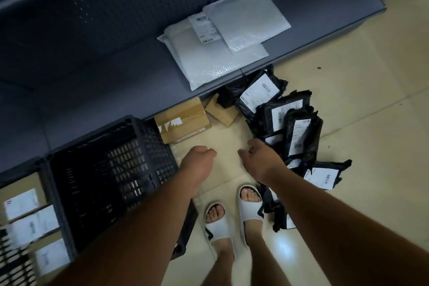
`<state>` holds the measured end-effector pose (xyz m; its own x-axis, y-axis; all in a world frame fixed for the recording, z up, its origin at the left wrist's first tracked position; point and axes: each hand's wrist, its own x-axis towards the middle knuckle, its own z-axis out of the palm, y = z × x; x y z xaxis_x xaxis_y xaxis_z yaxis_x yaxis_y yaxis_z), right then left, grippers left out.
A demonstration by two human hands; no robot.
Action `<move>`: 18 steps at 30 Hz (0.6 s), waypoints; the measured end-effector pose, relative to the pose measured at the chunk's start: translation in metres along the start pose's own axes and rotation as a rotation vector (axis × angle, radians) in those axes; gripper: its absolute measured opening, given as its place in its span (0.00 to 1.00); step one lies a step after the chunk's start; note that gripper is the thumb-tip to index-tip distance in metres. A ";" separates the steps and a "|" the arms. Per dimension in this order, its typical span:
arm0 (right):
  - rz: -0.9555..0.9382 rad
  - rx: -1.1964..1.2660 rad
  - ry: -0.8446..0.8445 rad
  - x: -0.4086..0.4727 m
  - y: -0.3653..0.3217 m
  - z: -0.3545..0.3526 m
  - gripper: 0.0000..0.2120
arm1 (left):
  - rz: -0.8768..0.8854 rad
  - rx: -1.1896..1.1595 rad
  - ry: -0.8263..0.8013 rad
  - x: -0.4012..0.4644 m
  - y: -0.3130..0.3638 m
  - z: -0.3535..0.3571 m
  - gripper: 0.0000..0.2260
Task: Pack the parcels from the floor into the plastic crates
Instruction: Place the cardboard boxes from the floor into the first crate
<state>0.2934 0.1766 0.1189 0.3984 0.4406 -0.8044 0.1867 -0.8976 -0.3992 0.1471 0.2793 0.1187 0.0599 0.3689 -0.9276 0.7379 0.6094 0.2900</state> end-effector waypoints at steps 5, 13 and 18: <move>0.017 0.007 -0.047 0.052 0.000 0.012 0.26 | 0.047 0.029 0.031 0.037 0.027 0.006 0.26; 0.045 -0.007 -0.051 0.147 0.020 0.030 0.24 | 0.142 0.118 0.064 0.130 0.060 0.040 0.21; 0.087 0.100 -0.049 0.201 0.036 0.046 0.23 | 0.220 0.238 0.094 0.185 0.080 0.063 0.16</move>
<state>0.3391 0.2332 -0.0774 0.3647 0.3634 -0.8573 0.0617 -0.9281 -0.3671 0.2598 0.3524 -0.0440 0.1808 0.5430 -0.8201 0.8514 0.3310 0.4068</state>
